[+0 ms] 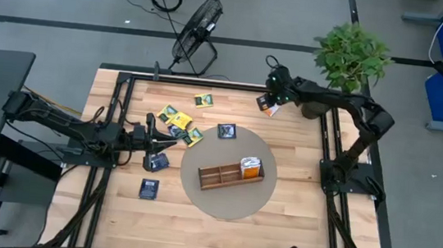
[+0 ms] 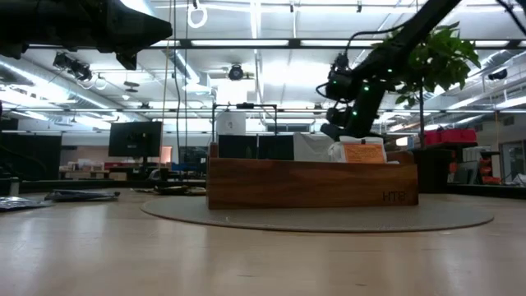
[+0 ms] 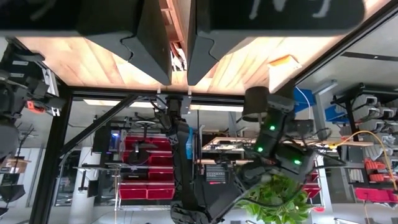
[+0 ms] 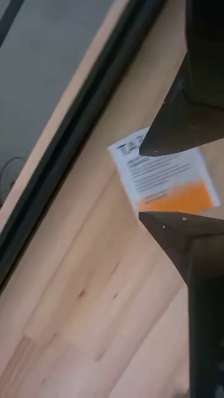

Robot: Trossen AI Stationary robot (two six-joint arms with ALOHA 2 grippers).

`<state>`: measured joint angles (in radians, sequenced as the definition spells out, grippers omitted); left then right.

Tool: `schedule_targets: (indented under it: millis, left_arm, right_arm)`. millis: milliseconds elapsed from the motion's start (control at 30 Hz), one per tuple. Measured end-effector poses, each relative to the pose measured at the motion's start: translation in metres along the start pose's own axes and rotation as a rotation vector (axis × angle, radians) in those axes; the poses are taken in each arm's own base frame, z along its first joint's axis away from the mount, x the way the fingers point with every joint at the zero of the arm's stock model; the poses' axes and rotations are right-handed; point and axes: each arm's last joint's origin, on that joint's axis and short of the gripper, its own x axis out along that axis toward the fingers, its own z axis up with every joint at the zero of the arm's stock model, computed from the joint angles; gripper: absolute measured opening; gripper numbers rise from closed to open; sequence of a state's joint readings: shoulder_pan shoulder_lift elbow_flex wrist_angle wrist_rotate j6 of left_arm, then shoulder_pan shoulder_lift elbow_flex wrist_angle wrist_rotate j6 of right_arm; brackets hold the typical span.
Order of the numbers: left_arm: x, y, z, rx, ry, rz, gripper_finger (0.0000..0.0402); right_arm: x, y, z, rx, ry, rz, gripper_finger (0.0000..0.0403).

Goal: Pick & Place Tea
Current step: Put the orange tea bag into the right section of the wooden organizer

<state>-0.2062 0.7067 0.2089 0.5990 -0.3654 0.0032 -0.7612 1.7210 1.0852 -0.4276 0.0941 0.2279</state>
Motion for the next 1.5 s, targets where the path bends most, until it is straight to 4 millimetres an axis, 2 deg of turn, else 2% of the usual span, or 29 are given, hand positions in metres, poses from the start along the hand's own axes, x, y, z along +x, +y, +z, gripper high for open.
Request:
schedule_targets:
  millis: [233, 433, 600, 900, 1300, 1500]
  left_arm:
    - [0.0, 0.0, -0.001, -0.018, 0.009, 0.0, 0.0053]
    - [0.0, -0.001, -0.002, -0.032, 0.021, -0.026, 0.0053]
    - [0.0, -0.001, -0.002, -0.037, 0.021, -0.026, 0.0053]
    - [0.0, -0.001, -0.002, -0.038, 0.02, -0.026, 0.0053]
    - [0.0, -0.001, -0.002, -0.038, 0.02, -0.026, 0.0053]
    - [0.0, -0.001, -0.002, -0.038, 0.02, -0.026, 0.0053]
  right_arm:
    - [0.016, 0.0, 0.024, -0.018, 0.117, -0.034, 0.0164]
    - [0.029, -0.005, 0.028, -0.049, 0.181, -0.057, 0.0164]
    - [0.037, -0.012, 0.027, -0.072, 0.205, -0.061, 0.0164]
    - [0.038, -0.026, 0.026, -0.031, 0.236, -0.026, 0.0164]
    - [0.038, -0.03, 0.025, -0.004, 0.254, -0.002, 0.0163]
    - [0.037, -0.03, 0.016, -0.014, 0.355, 0.015, 0.0146]
